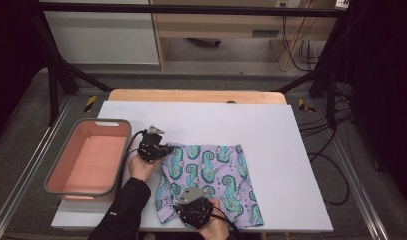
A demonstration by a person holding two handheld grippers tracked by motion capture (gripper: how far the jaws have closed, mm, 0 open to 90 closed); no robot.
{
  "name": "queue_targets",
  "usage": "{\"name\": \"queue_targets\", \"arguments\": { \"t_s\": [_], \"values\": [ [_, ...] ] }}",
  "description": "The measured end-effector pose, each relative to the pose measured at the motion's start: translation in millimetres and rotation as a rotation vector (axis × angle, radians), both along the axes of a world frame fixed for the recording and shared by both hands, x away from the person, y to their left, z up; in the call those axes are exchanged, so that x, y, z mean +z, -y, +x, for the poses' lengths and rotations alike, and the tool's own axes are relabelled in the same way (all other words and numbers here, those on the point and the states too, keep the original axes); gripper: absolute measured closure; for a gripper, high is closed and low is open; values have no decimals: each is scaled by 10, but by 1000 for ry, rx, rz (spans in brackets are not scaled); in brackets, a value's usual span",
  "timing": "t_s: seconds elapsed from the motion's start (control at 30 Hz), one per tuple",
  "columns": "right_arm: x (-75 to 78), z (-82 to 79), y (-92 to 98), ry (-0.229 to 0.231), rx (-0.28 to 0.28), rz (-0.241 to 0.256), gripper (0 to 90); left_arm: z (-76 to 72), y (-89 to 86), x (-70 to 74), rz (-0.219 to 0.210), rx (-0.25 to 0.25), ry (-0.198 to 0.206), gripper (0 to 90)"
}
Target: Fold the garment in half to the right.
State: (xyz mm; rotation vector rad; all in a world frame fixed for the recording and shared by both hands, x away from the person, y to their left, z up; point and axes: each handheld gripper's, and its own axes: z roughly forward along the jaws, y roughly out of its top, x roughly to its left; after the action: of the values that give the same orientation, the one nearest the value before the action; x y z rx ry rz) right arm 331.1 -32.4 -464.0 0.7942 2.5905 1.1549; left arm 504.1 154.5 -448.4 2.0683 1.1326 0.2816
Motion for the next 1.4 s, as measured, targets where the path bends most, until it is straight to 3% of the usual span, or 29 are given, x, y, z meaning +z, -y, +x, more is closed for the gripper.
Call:
{"name": "queue_targets", "arguments": {
  "t_s": [0.5, 0.7, 0.87, 1.03, 1.2, 1.4],
  "values": [
    [233, 40, 36, -15, 33, 131, 836, -44, -84, 256, 15, 31, 5, 859],
    [306, 36, -27, -14, 52, 175, 836, -64, -176, 403, 34, 61, -6, 860],
    [328, 1, -120, -1, 64, 203, 836, -89, -222, 516, 83, 80, -18, 860],
    [336, -24, -114, -6, 61, 248, 835, -132, -270, 577, 88, 89, -18, 859],
    [283, -35, 20, -20, 26, 282, 835, -113, -228, 551, 70, 105, -35, 860],
    [234, -77, 122, -8, -7, 308, 835, -90, 5, 543, 79, 109, -27, 860]
  ]
}}
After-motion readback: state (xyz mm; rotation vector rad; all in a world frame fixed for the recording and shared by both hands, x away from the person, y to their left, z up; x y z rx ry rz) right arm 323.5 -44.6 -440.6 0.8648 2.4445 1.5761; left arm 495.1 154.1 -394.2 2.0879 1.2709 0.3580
